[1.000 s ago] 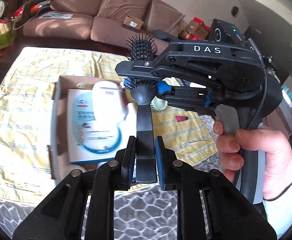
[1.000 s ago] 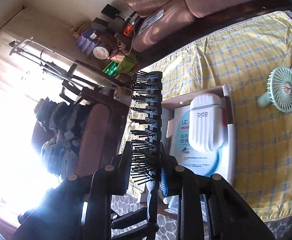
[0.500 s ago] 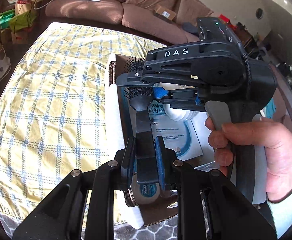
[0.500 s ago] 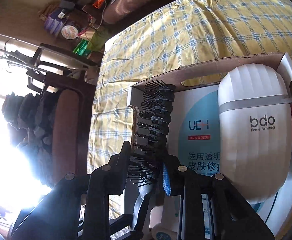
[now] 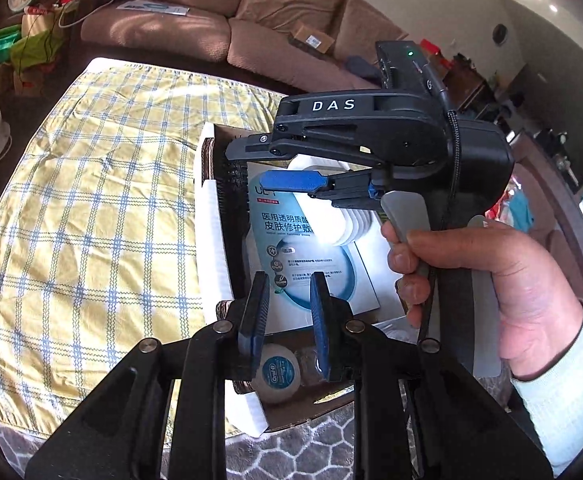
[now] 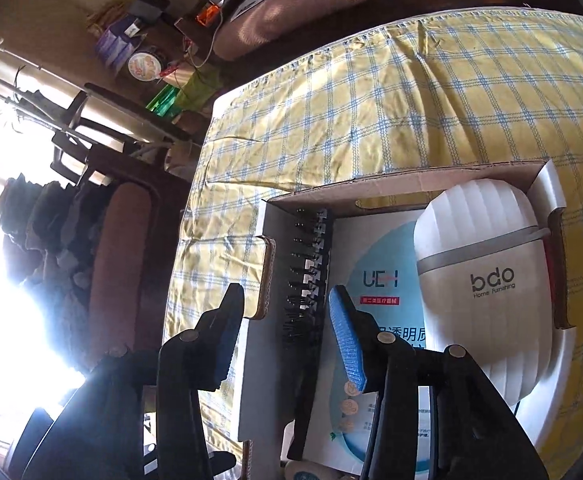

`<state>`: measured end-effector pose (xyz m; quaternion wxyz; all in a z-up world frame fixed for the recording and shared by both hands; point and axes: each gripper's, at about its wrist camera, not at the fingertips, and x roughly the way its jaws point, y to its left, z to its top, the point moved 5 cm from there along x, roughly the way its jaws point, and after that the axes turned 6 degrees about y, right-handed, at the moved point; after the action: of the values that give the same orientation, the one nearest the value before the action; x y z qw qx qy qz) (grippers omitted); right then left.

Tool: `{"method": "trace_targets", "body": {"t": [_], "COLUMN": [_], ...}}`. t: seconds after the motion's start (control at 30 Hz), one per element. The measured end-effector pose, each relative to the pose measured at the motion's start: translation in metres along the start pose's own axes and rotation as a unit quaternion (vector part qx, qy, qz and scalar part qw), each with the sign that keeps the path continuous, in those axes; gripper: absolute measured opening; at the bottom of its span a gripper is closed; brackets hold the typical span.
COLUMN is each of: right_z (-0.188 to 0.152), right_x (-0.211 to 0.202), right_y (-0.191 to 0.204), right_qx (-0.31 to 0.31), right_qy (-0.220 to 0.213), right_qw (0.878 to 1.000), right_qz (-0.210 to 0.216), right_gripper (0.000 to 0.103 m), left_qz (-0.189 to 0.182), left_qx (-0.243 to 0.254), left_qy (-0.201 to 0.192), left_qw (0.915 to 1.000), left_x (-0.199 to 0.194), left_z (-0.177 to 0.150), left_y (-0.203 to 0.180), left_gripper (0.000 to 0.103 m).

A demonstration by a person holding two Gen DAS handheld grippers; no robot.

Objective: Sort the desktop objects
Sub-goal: 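Carry the hairbrush over the box and lower it inside with both grippers, then open both grippers and withdraw them from the box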

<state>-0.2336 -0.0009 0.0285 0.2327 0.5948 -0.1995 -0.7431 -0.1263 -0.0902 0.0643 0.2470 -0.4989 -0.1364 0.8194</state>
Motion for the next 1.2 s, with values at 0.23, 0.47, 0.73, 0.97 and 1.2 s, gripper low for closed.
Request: {"method": "trace_targets", "body": {"t": [0.23, 0.47, 0.73, 0.97, 1.2], "right_z": [0.003, -0.005, -0.024, -0.052, -0.075], "right_x": [0.024, -0.018, -0.076, -0.096, -0.108], "right_y": [0.011, 0.016, -0.002, -0.031, -0.058], "right_qx": [-0.003, -0.039, -0.054, -0.064, -0.094], "right_qy": [0.006, -0.015, -0.044, -0.039, -0.041], "right_qw": [1.0, 0.999, 0.997, 0.995, 0.985], "right_qz": [0.004, -0.025, -0.038, -0.073, -0.139], "right_gripper": [0.035, 0.049, 0.096, 0.103, 0.103], "left_qz": [-0.008, -0.001, 0.012, 0.048, 0.091], "left_qx": [-0.006, 0.006, 0.004, -0.001, 0.014], "left_qy": [-0.003, -0.004, -0.016, -0.017, -0.017], "left_qw": [0.9999, 1.0, 0.9998, 0.9987, 0.9956], "left_x": [-0.004, -0.001, -0.001, -0.006, -0.006], "left_z": [0.003, 0.001, 0.001, 0.004, 0.008], "left_y": [0.0, -0.007, -0.023, -0.037, -0.054], "left_gripper": [0.018, 0.033, 0.096, 0.103, 0.103]}}
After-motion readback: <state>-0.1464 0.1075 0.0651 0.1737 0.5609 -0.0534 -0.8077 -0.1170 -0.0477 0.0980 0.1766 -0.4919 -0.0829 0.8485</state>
